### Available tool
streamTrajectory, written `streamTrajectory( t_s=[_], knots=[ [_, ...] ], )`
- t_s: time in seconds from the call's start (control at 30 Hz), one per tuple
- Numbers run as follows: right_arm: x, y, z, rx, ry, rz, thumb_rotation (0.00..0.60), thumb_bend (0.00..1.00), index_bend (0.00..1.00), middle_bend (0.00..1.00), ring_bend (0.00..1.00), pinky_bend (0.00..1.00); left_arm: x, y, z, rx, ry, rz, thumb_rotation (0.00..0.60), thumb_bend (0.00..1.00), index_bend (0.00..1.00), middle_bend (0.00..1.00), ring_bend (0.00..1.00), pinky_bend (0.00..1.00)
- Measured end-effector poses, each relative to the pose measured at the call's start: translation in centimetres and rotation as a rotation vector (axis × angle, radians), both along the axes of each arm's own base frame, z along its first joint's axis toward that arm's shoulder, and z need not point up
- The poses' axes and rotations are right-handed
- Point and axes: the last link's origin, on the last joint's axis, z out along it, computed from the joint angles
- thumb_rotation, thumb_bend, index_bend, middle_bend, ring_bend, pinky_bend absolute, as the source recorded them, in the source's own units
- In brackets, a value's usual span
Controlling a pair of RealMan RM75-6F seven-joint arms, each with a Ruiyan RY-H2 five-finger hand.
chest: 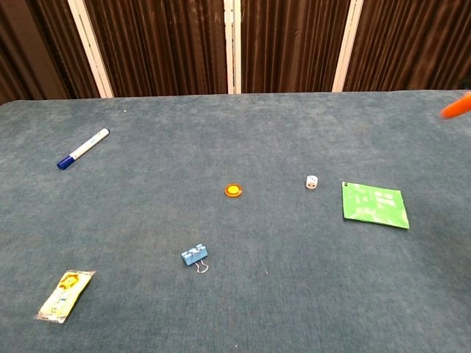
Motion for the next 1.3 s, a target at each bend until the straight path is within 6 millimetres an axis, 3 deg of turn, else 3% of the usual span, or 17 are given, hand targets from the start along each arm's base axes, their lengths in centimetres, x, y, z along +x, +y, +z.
streamTrajectory(
  t_s=[0.23, 0.67, 0.87, 1.1, 1.3],
  knots=[
    [4.0, -3.7, -3.4, 0.066, -0.020, -0.021, 0.600, 0.16, 0.41, 0.11, 0.00, 0.00, -0.5, 0.4, -0.1, -0.006, 0.001, 0.020, 0.600, 0.00, 0.00, 0.00, 0.00, 0.00],
    [9.2, -9.7, -10.3, 0.180, -0.023, -0.129, 0.600, 0.17, 0.33, 0.11, 0.00, 0.00, -1.3, 1.2, -0.2, -0.016, -0.008, 0.041, 0.600, 0.00, 0.00, 0.00, 0.00, 0.00],
    [10.0, -11.7, -12.1, 0.190, 0.005, -0.165, 0.600, 0.17, 0.34, 0.11, 0.00, 0.00, -1.4, 1.3, 0.0, -0.013, -0.014, 0.047, 0.600, 0.00, 0.00, 0.00, 0.00, 0.00],
    [9.6, -12.9, -12.9, 0.181, 0.024, -0.201, 0.600, 0.20, 0.43, 0.13, 0.00, 0.00, -1.3, 1.3, 0.1, -0.013, -0.019, 0.041, 0.600, 0.00, 0.00, 0.00, 0.00, 0.00],
    [9.1, -13.2, -13.7, 0.183, 0.039, -0.215, 0.600, 0.20, 0.44, 0.13, 0.00, 0.00, -1.2, 1.4, 0.0, -0.015, -0.020, 0.041, 0.600, 0.00, 0.00, 0.00, 0.00, 0.00]
  ],
)
